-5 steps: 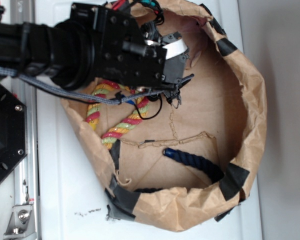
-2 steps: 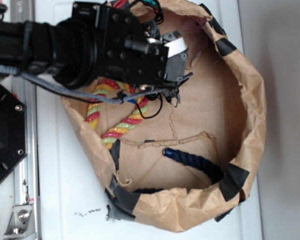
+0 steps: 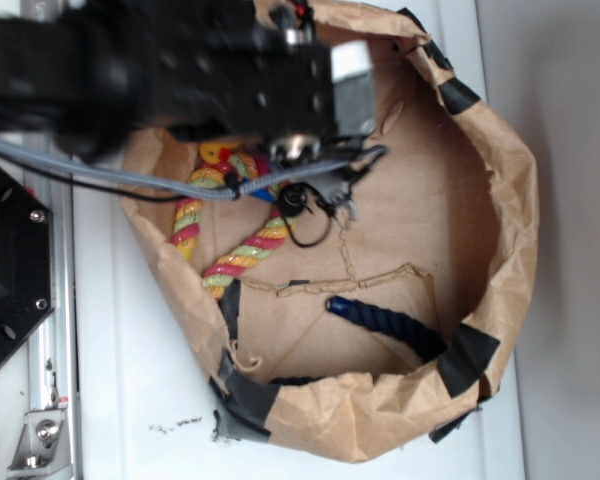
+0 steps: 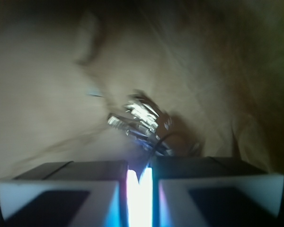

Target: Grab the silver keys.

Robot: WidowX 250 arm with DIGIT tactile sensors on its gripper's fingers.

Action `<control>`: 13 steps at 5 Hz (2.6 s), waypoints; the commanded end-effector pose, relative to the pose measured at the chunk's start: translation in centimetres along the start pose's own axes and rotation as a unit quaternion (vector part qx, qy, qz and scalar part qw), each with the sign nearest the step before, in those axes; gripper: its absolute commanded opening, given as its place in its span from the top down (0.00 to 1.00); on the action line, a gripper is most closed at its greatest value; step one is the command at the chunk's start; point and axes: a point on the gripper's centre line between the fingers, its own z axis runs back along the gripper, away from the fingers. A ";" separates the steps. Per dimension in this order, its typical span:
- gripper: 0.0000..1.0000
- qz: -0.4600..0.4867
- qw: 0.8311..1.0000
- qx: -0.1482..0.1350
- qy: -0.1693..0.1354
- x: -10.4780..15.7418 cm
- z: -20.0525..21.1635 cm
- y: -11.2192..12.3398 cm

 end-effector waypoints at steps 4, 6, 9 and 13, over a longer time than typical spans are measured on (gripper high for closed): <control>0.53 -0.031 0.997 -0.070 -0.023 -0.3 5.7 -2.2; 0.00 -0.063 0.996 -0.034 -0.046 0.6 2.2 0.7; 0.00 -0.054 0.995 -0.085 -0.024 1.1 0.8 -3.0; 0.00 -0.029 0.990 -0.137 -0.032 -0.7 -1.6 -5.8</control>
